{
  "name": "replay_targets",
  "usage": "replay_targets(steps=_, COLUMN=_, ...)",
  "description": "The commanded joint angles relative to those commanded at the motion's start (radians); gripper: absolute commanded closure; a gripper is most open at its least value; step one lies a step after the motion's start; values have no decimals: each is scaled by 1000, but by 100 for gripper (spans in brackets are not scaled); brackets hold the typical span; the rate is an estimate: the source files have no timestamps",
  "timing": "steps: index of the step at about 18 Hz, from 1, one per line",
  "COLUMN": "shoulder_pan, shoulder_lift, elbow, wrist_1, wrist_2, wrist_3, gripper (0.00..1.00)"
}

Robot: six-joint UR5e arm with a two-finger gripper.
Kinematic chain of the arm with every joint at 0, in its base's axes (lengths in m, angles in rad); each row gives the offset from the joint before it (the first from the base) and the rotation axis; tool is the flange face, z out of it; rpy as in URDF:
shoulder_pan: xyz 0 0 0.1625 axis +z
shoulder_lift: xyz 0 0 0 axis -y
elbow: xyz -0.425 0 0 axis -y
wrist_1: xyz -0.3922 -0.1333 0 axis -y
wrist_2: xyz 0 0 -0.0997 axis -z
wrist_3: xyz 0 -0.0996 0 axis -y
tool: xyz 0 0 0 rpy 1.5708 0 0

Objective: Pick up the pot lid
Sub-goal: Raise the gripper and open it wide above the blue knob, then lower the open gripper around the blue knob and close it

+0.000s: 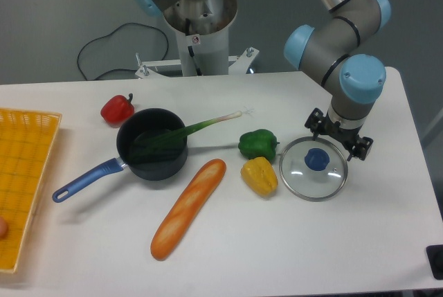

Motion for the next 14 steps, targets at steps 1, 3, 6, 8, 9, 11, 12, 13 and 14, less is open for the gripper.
replay_targets(steps=1, shoulder_pan=-3, shoulder_lift=-8, elbow=0, wrist_1=2, wrist_2=0, wrist_3=-3, gripper=0)
replay_targets(steps=3, shoulder_pan=-14, shoulder_lift=-20, elbow=3, wrist_1=2, wrist_2=2, wrist_3=-5, gripper=0)
replay_targets(steps=6, shoulder_pan=-31, shoulder_lift=-35, elbow=18, wrist_1=2, wrist_2=0, wrist_3=-9, gripper=0)
replay_targets(steps=8, shoulder_pan=-38, shoulder_lift=-38, elbow=21, wrist_1=2, wrist_2=0, wrist_3=-12, gripper=0)
replay_targets(steps=9, shoulder_pan=-38, shoulder_lift=-40, elbow=23, wrist_1=2, wrist_2=0, wrist_3=-14, gripper=0)
replay_targets(steps=11, shoulder_pan=-40, shoulder_lift=-46, elbow=28, wrist_1=2, wrist_2=-3, wrist_3=-14, gripper=0)
replay_targets(steps=12, shoulder_pan=-40, shoulder_lift=-49, elbow=28, wrist_1=2, wrist_2=-3, wrist_3=-14, gripper=0)
replay_targets(steps=13, shoulder_pan=-40, shoulder_lift=-51, elbow=28, wrist_1=2, wrist_2=-3, wrist_3=-14, gripper=0)
replay_targets(steps=14, shoulder_pan=-40, shoulder_lift=-51, elbow=28, wrist_1=0, wrist_2=-3, wrist_3=-12, gripper=0)
